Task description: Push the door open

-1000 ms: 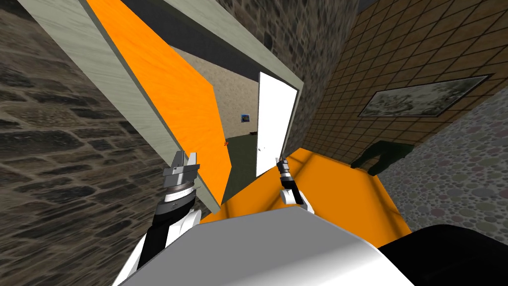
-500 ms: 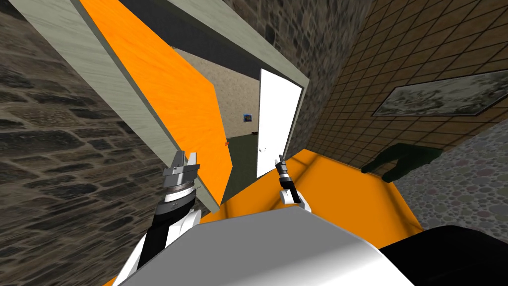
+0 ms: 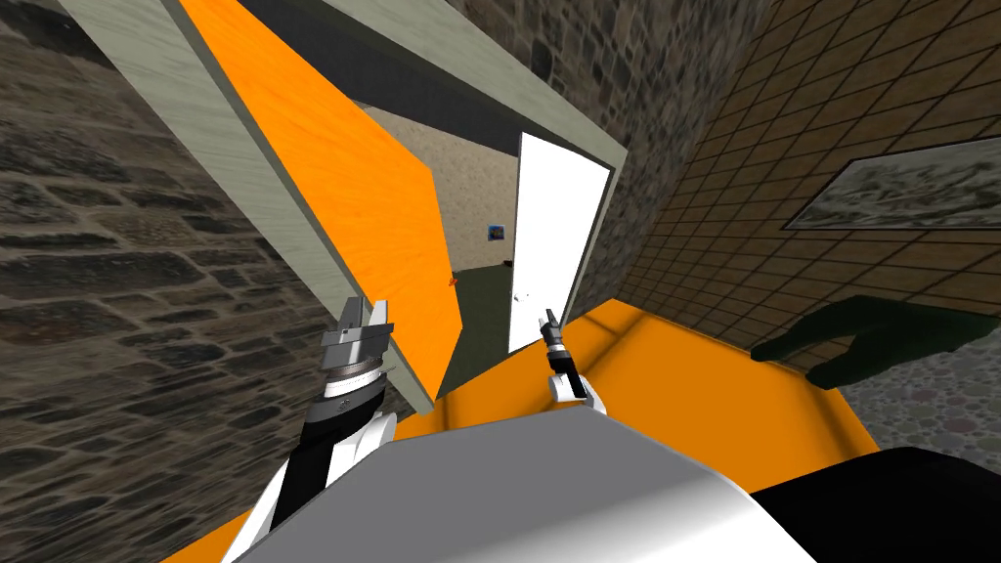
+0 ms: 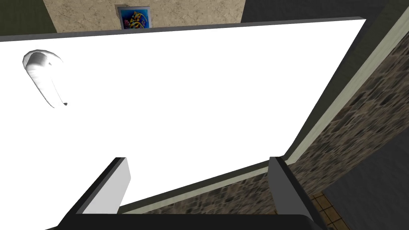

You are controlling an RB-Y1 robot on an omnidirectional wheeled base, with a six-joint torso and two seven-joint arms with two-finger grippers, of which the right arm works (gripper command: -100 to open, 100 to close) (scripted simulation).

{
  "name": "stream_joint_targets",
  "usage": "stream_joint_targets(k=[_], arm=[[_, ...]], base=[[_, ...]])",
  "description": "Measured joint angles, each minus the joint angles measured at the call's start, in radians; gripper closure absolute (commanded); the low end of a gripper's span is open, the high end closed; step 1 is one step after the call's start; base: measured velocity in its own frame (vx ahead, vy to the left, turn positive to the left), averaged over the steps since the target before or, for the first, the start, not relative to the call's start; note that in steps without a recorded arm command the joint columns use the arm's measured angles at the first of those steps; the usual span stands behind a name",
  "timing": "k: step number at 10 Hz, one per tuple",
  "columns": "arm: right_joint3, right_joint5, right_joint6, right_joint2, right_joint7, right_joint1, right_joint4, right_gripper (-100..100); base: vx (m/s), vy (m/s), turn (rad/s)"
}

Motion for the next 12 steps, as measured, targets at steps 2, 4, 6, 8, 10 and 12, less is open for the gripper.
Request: stream_joint_targets(k=[2, 4, 6, 8, 10, 12], arm=[[-0.002, -0.001, -0.012, -0.006, -0.003, -0.016, 0.051, -100], [-0.004, -0.002, -0.027, -0.014, -0.008, -0.039, 0.111, -100], [-0.007, -0.004, -0.038, -0.022, -0.013, -0.057, 0.163, -100], [-0.007, -0.003, -0.055, -0.022, -0.012, -0.076, 0.22, -100], [-0.008, -0.003, -0.066, -0.025, -0.013, -0.099, 0.276, -100], [-0.009, -0.003, -0.076, -0.027, -0.015, -0.11, 0.317, -100]], base=[[0.056, -0.083, 0.16], [0.045, -0.12, 0.111], [0.039, -0.088, 0.133], [0.026, -0.067, 0.095], [0.033, -0.096, 0.113], [0.013, -0.091, 0.146]])
